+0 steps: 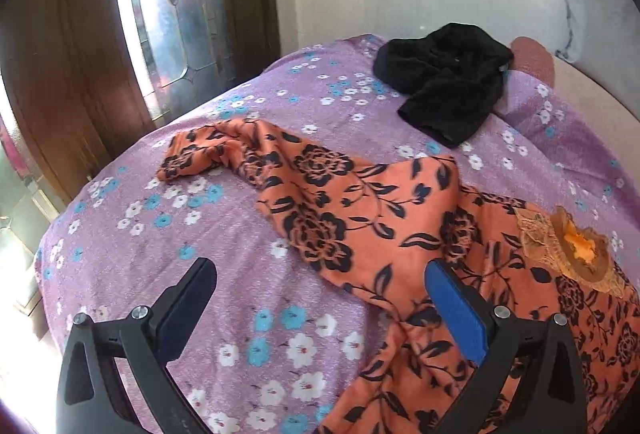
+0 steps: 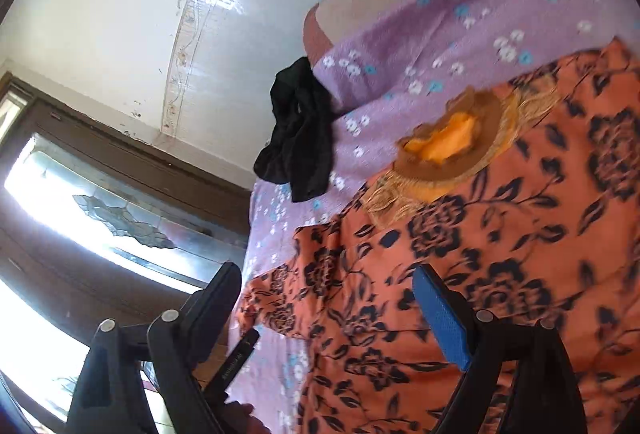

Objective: Fold small clothes

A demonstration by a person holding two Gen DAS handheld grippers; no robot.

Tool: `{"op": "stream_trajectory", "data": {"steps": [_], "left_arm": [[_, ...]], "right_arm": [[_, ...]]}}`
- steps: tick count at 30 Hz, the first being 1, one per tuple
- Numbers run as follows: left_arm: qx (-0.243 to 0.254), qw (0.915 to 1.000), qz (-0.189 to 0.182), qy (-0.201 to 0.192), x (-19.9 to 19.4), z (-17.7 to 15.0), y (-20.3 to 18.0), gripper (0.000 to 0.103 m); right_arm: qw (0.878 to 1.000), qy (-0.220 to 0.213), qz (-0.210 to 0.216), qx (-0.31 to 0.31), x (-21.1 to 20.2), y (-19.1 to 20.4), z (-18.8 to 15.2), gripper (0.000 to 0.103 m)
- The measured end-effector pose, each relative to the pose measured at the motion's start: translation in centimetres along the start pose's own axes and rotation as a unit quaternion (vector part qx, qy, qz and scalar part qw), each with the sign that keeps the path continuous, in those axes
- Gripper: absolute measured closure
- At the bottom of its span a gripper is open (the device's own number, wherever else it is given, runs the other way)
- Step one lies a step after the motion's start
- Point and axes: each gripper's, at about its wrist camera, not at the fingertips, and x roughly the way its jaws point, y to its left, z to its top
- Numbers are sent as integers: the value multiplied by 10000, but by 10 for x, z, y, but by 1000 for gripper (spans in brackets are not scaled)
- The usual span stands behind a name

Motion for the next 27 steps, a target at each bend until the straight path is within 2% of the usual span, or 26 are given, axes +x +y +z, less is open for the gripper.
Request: {"op": "stream_trajectory", "data": {"steps": [1,3,5,6,7,9,11,12,14,15,17,19,21,22,23,24,25,27], "left_arm": [[132,9997,-177,-48,-2,-2,-10,1],[492,9973,-523,-180,-10,-9,-32,8],[860,9922,-846,-320,-19,-16,-54,15],[988,9888,-1065,-344,-23,-20,-63,15],[1084,9851,-1289,-360,-27,-23,-72,16],[1337,9766,-1656,-320,-31,-31,-89,26],[1657,9679,-1870,-254,-30,-39,-104,47],[1787,9644,-1939,-210,-27,-43,-110,53],[1941,9606,-1982,-133,-17,-49,-120,79],[1963,9600,-1992,-105,-12,-49,-124,82],[1896,9622,-1955,-64,-2,-49,-131,83],[1810,9655,-1864,153,9,-47,-138,83],[1719,9676,-1755,585,28,-48,-144,77],[1723,9667,-1694,842,39,-53,-147,71],[1771,9655,-1631,993,47,-58,-150,69],[1877,9669,-1555,749,45,-61,-153,67],[2079,9668,-1385,539,41,-64,-159,60],[2341,9659,-1046,368,38,-70,-168,53]], "right_arm": [[9992,-179,-325,-121,-20,-8,2,16],[9953,-394,-834,-288,-55,-28,8,29],[9913,-519,-1202,-156,-83,-56,12,57],[9894,-585,-1328,7,-93,-72,12,63],[9875,-679,-1406,207,-100,-88,12,65],[9850,-837,-1402,558,-116,-115,13,65],[9834,-902,-1367,780,-120,-134,12,65],[9833,-892,-1332,863,-117,-141,12,65],[9825,-808,-1327,1028,-110,-151,15,65],[9823,-765,-1329,1071,-104,-155,17,65],[9836,-676,-1309,1042,-96,-159,22,65],[9845,-573,-1369,931,-88,-160,31,65],[9858,-618,-1164,1042,-83,-165,38,65],[9860,-624,-1071,1115,-80,-169,41,65],[9858,-601,-1065,1152,-75,-173,44,65],[9855,-501,-1149,1139,-67,-177,46,65],[9849,-326,-1233,1171,-57,-184,46,65],[9829,172,-1205,1378,-36,-199,39,64]]}}
